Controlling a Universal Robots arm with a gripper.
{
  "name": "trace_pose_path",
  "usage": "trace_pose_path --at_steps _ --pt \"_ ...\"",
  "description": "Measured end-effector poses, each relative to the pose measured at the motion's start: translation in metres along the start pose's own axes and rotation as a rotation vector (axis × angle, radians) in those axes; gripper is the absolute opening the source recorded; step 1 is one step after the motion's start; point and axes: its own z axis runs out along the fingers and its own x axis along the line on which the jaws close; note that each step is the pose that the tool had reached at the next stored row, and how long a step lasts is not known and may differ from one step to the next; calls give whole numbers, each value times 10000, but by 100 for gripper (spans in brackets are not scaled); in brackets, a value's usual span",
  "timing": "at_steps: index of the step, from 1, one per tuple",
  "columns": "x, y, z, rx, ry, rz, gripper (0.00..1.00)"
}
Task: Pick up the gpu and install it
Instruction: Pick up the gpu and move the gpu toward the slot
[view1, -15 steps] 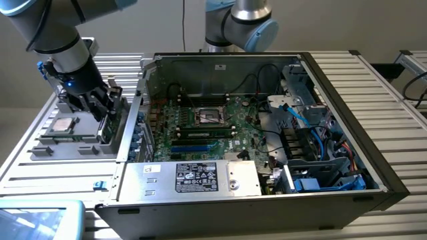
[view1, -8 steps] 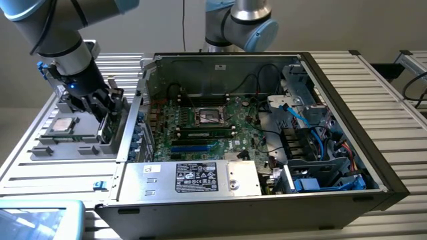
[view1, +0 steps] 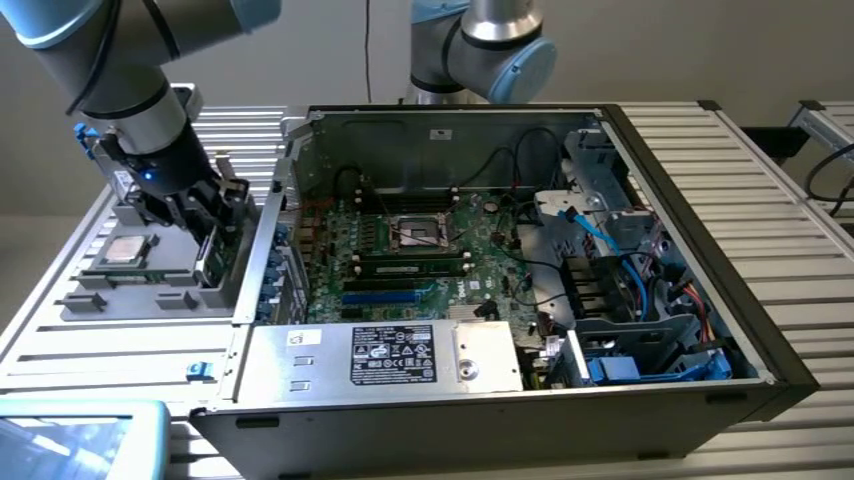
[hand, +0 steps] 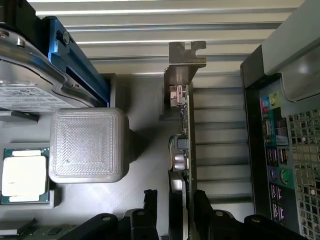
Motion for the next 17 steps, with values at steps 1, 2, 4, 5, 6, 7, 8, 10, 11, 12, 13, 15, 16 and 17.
trace_pose_path --at_steps 1,2,4,5,6,7,8,10,11,12,13,15,16,17 --pt "1 0 2 1 3 0 44" --pt "1 0 5 2 6 2 44" --pt "1 1 7 2 8 2 44" --pt "1 1 7 2 8 2 44" --pt "1 1 8 0 6 2 41" --pt "1 1 8 1 5 2 35" --pt "1 1 8 1 7 1 35" --pt "1 1 8 1 7 2 28" --pt "1 1 8 1 6 2 28" --pt "1 1 8 0 7 2 28" --pt "1 0 8 -1 5 3 28" --pt "0 0 -16 -6 3 3 28" --pt "-1 3 -57 -5 7 3 28" --pt "-3 7 -106 -6 7 2 28"
